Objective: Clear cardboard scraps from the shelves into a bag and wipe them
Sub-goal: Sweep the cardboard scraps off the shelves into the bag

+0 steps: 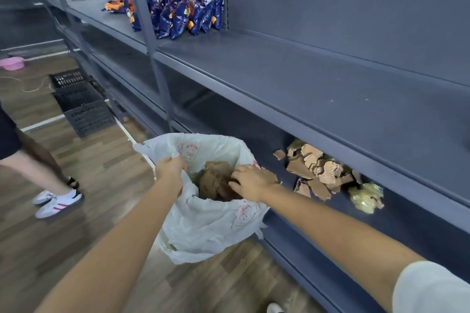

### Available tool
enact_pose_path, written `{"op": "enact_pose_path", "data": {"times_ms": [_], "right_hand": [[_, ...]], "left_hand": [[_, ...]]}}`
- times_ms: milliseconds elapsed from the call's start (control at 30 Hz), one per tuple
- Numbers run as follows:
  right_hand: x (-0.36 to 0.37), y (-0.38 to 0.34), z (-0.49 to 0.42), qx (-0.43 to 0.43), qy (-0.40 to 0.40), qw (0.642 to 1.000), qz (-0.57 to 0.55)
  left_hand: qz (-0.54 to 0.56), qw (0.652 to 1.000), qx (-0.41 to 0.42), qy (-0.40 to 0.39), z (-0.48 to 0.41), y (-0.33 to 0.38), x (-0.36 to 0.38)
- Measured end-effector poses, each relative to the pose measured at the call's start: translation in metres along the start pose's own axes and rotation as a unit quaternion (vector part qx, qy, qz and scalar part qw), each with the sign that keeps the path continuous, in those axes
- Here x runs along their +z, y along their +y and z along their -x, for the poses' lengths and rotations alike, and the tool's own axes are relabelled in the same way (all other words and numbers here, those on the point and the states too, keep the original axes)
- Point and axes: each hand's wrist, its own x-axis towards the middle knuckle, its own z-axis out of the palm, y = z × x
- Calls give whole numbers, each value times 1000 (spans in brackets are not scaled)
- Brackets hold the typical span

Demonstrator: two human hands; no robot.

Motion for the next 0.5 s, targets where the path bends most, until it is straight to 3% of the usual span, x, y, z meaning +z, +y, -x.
{"op": "enact_pose_path", "data": {"times_ms": [233,500], "right_hand": [[55,7,15,48,-14,998,-38],[84,43,6,52,22,997,-59]], "left_hand": [[82,996,-37,20,-7,-73,-7],[54,996,-24,70,5,-142,0]]}}
